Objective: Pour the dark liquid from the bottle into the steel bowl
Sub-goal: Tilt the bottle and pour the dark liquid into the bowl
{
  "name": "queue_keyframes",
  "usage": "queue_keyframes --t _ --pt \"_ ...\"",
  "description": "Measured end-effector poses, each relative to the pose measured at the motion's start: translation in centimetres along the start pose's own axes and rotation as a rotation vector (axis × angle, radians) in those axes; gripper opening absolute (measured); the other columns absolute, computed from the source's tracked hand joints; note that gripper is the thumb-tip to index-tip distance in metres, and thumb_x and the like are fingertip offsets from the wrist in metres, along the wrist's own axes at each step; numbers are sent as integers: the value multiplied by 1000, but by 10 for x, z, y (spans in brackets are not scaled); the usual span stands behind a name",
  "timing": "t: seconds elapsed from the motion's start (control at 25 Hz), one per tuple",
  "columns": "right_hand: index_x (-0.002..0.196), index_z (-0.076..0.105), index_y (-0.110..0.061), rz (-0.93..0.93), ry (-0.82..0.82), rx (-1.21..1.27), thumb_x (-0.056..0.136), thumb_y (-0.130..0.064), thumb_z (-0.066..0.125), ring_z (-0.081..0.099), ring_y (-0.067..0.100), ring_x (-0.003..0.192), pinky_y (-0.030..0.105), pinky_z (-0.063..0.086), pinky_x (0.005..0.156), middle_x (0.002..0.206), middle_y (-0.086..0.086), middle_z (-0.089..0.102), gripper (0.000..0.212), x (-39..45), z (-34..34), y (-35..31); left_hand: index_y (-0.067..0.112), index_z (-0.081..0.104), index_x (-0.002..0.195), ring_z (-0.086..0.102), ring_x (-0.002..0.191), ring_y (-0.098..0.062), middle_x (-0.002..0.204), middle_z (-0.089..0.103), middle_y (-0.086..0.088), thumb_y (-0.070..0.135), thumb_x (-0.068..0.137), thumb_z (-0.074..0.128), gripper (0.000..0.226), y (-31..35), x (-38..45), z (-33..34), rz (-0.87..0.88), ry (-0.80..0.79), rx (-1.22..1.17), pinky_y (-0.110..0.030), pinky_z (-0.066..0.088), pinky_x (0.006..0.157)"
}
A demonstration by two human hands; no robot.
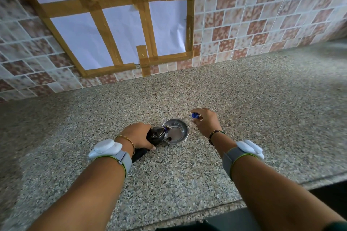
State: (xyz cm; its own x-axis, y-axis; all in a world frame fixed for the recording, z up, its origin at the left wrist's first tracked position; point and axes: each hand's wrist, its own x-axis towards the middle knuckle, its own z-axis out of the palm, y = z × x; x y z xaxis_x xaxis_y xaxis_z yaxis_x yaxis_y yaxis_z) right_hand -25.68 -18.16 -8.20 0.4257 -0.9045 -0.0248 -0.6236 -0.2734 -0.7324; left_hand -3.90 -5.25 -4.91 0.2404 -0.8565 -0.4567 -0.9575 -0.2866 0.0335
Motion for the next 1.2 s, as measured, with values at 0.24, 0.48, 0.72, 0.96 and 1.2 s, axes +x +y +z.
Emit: queue_keyframes --t 0.24,0.48,0.72,0.96,1.2 --pt "113 66 -17 3 2 -2 80 -13 72 64 29 94 43 55 89 108 12 66 33 1 -1 0 18 60 118 65 103 -28 114 68 -6 53 66 78 64 2 -2 -4 -4 -7 -2 -35 52 82" --pt "111 67 -16 1 2 14 80 -13 72 64 31 93 46 55 89 108 14 65 32 1 -1 1 17 60 115 65 102 -28 113 67 -6 53 67 78 63 3 -2 -8 -6 -9 12 -36 53 82" --pt "111 68 -14 -14 4 19 79 -11 73 63 32 93 46 54 90 106 15 65 33 0 -1 1 17 61 113 65 101 -27 113 67 -6 53 65 79 63 2 -1 -9 -4 -20 6 -35 53 81" --pt "112 67 -15 -16 -1 -4 80 -14 73 63 32 92 41 53 89 107 14 65 33 -1 -1 1 19 62 114 65 101 -27 112 69 -5 54 63 79 64 0 0 -11 -8 -17 10 -34 53 81" --pt "112 68 -14 -19 3 -9 80 -11 72 62 34 92 42 53 88 106 15 65 32 -1 -1 3 19 62 114 65 101 -27 111 69 -4 56 62 79 65 -1 2 -12 -17 -21 22 -36 54 82"
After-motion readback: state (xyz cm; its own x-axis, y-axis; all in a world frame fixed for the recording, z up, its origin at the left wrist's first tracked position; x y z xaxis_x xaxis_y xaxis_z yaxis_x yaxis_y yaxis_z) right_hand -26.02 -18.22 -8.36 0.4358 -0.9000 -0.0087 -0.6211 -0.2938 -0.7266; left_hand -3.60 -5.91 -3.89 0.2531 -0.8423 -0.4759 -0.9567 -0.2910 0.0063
